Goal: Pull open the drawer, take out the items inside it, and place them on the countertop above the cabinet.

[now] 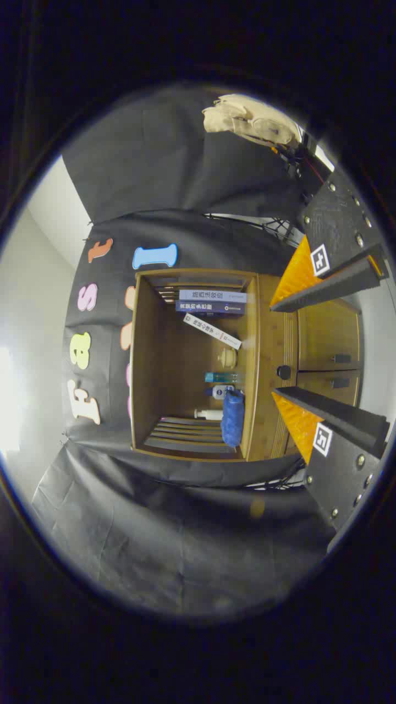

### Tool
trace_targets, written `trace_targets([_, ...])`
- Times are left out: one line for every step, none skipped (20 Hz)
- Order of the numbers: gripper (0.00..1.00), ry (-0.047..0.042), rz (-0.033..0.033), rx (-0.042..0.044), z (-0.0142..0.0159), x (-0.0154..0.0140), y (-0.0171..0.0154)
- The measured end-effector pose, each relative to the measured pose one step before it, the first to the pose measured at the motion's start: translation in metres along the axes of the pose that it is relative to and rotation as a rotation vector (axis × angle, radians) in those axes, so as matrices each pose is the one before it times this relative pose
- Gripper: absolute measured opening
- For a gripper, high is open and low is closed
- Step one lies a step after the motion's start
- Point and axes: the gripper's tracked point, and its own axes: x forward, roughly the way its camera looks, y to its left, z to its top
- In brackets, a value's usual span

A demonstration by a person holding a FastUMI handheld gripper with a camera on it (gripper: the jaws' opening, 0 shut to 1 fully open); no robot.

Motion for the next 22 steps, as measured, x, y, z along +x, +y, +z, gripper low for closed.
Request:
trace_targets([0.82, 0.00172, 0.00032, -0.00259, 0.001, -0.00067, 0.00066])
trace_targets([0.82, 0.00218, 0.00103, -0.00264, -0.00004, -0.00069, 0.00008])
trace_targets([0.82, -0.00023, -0.00087, -0.00281, 0.00027, -0.00088, -0.00043])
trace_targets([0.82, -0.00143, -0.00155, -0.00029, 0.00065, -0.0004, -0.00122])
trace_targets([0.82, -0.00189, -0.00147, 0.00173, 0.00114, -0.00013, -0.00034])
trace_targets([0.82, -0.00352, -0.00073, 0.0023, 0.00099, -0.00095, -0.00046])
trace_targets([0.82, -0.00382, -0.00152, 0.00128, 0.00044, -0.00068, -0.00039])
trace_targets([0.82, -0.00363, -0.00163, 0.0004, 0.00077, 0.0001, -0.0006])
trace_targets([0.82, -0.00388, -0.00005, 0.00039, 0.00094, 0.00006, -0.00028])
trace_targets([0.82, -0.00125, 0.0004, 0.00065, 0.00049, -0.00015, 0.00019])
trace_targets([0.82, -0.0006, -0.00035, 0.00061, 0.00014, 0.00014, 0.00002])
trace_targets([0.82, -0.00084, 0.00051, 0.00074, -0.00025, -0.00017, 0.00002])
trace_targets([0.82, 0.00001, 0.0008, 0.00207, -0.00012, -0.00023, 0.00036])
trace_targets([0.82, 0.00013, 0.00083, 0.00273, -0.00123, 0.00141, -0.00045])
trace_targets([0.82, -0.00078, 0.00189, 0.00297, -0.00024, 0.00102, -0.00019])
trace_targets([0.82, -0.00233, 0.00487, 0.00575, -0.00066, 0.00215, 0.00128])
trace_targets([0.82, -0.00331, 0.00619, 0.0046, -0.00057, 0.00292, 0.00173])
trace_targets([0.82, -0.00419, 0.0082, 0.00393, -0.0011, 0.00471, 0.00209])
trace_targets([0.82, -0.00489, 0.01207, 0.00462, -0.00063, 0.0041, 0.00328])
trace_targets([0.82, -0.00761, 0.01521, 0.00614, -0.00086, 0.00504, 0.00358])
trace_targets([0.82, -0.00615, 0.01507, 0.00765, -0.00068, 0.00734, 0.004])
trace_targets([0.82, -0.00376, 0.01561, 0.00919, -0.00267, 0.01047, 0.00381])
